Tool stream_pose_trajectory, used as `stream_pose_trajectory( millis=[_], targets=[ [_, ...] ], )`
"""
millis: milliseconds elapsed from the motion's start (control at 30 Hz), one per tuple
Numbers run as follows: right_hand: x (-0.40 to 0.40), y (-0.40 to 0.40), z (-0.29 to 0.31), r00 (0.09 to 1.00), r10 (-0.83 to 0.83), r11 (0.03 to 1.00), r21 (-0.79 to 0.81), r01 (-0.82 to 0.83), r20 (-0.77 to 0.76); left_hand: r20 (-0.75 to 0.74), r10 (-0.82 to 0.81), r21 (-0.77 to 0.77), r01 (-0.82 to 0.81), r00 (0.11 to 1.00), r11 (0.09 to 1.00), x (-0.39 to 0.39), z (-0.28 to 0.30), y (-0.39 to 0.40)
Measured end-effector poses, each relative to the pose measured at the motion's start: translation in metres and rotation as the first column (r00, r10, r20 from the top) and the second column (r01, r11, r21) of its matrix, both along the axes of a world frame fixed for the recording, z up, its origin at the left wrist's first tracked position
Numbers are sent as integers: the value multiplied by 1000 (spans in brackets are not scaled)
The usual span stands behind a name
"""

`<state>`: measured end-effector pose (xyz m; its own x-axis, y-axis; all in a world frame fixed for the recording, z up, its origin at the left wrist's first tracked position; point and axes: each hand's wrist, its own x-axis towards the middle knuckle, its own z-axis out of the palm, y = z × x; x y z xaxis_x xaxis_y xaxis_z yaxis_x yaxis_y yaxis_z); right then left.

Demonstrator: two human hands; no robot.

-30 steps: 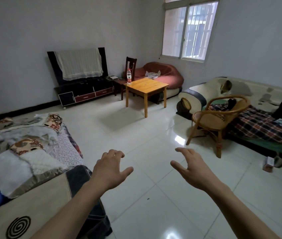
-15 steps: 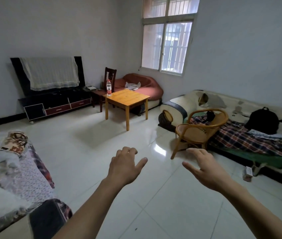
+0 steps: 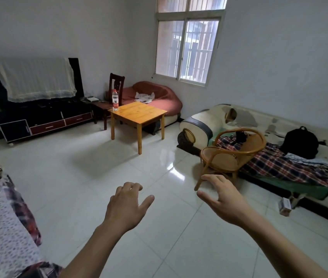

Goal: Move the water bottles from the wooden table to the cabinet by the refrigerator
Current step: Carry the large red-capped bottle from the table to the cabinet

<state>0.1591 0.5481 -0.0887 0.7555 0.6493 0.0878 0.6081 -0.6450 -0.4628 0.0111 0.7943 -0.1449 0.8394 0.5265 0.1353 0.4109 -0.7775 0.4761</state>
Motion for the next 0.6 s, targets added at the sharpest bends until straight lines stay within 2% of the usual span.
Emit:
stream_pose_trajectory(
  millis=[367,600],
  targets=[
    [171,74,-13,998,53,992,118,-50,-24,-42,58,71,-55,997,996,160,4,58],
    [277,130,-12,994,105,991,89,-103,-20,-22,136,94,-133,990,987,255,28,110]
  ],
)
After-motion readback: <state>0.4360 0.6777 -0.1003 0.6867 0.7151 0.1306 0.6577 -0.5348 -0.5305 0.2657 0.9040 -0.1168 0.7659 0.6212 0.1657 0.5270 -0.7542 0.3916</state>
